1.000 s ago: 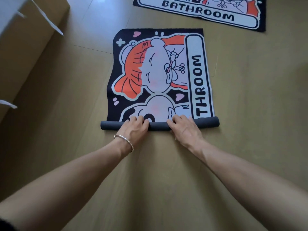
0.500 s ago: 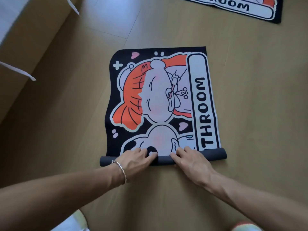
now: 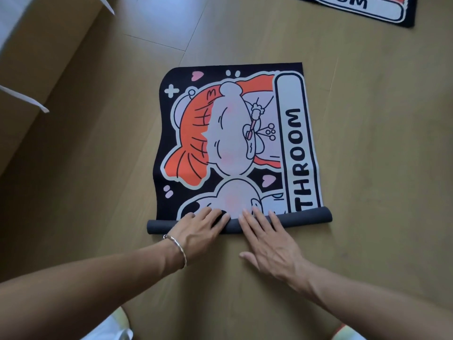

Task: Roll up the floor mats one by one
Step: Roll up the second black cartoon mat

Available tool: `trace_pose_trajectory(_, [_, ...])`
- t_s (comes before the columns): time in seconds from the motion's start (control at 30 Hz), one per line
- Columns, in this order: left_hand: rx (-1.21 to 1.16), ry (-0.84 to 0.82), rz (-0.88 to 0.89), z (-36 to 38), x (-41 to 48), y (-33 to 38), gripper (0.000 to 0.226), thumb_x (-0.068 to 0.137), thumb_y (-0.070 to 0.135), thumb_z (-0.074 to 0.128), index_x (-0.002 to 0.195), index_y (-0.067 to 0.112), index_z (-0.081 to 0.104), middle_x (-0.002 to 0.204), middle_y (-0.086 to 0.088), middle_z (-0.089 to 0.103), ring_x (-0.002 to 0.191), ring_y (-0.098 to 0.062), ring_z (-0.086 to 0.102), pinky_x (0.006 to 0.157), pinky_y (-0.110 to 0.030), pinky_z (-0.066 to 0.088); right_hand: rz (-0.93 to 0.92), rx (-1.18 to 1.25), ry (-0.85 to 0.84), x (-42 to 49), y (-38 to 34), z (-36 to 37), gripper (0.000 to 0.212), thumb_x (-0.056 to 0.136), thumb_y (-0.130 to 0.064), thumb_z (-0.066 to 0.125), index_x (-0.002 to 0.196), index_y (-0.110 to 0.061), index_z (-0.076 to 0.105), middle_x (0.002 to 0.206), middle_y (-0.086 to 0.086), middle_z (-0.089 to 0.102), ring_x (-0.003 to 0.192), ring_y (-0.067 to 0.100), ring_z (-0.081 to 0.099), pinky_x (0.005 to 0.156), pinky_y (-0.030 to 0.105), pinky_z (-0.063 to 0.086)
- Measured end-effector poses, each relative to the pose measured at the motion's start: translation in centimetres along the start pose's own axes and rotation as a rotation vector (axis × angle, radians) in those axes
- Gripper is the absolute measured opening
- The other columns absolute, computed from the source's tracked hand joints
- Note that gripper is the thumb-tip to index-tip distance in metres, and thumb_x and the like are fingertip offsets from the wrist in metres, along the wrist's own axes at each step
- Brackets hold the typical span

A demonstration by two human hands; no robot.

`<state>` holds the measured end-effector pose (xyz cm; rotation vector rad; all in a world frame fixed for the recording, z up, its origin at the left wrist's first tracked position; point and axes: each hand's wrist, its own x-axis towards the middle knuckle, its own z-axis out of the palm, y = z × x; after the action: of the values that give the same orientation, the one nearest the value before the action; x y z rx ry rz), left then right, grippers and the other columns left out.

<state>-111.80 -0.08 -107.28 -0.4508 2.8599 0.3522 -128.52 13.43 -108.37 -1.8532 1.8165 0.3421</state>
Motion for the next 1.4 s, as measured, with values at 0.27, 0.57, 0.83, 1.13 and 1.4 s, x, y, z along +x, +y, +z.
trace_pose_trajectory(0.27, [0.002, -0.051, -0.191, 1.6, -0.6, 3.5, 0.065, 0.077, 0.028, 0.035, 0.139, 0.007, 0.032, 0.143, -0.019, 0.041, 0.134, -0.033, 0.031, 0.105, -0.058, 0.023, 0.06, -0.006, 0.0, 4.5, 1.8, -2.1, 0.081, 0.094, -0.061, 0.0, 0.136, -0.007, 0.044, 0.139, 0.016, 0.049, 0.128, 0.033, 0.047, 0.1, 0.058, 0.032])
trace_pose_trajectory(0.57, [0.07, -0.175, -0.302, -0.6, 5.3, -1.2, 0.073, 0.09, 0.061, -0.002, 0.147, 0.017, 0.009, 0.156, -0.013, 0.015, 0.143, -0.027, 0.018, 0.112, -0.057, 0.008, 0.132, -0.017, 0.161, 4.8, 2.6, -4.3, 0.074, 0.094, -0.06, 0.012, 0.141, -0.012, 0.041, 0.143, 0.018, 0.045, 0.131, 0.04, 0.043, 0.099, 0.061, 0.035])
trace_pose_trajectory(0.83, [0.063, -0.206, -0.404, -2.3, 8.3, -3.7, 0.075, 0.085, 0.066, 0.004, 0.144, 0.026, -0.022, 0.156, -0.007, -0.019, 0.144, -0.026, -0.016, 0.112, -0.056, -0.008, 0.135, -0.067, 0.034, 7.4, 4.2, -6.6, 0.097, 0.074, -0.07, -0.027, 0.153, -0.023, 0.004, 0.16, 0.009, 0.006, 0.147, 0.033, 0.002, 0.115, 0.054, 0.005])
trace_pose_trajectory(1.13, [0.113, -0.136, -0.317, -1.7, 7.3, -4.7, 0.075, 0.092, 0.057, 0.022, 0.148, 0.019, -0.011, 0.158, -0.009, 0.006, 0.146, -0.03, 0.005, 0.108, -0.064, 0.009, 0.24, -0.025, 0.025, 12.3, 6.2, -9.7, 0.07, 0.094, -0.061, 0.008, 0.152, -0.025, -0.007, 0.16, 0.006, -0.011, 0.146, 0.029, -0.012, 0.115, 0.052, -0.003])
trace_pose_trajectory(1.4, [0.094, -0.295, -0.302, -4.2, 11.4, -8.8, 0.091, 0.082, 0.077, 0.02, 0.147, 0.026, -0.018, 0.157, -0.006, -0.019, 0.144, -0.025, -0.018, 0.112, -0.057, -0.006, 0.189, -0.098, 0.274, 10.8, 7.0, -8.5, 0.065, 0.092, -0.052, 0.034, 0.146, -0.017, 0.036, 0.145, 0.022, 0.041, 0.133, 0.041, 0.038, 0.105, 0.058, 0.03])
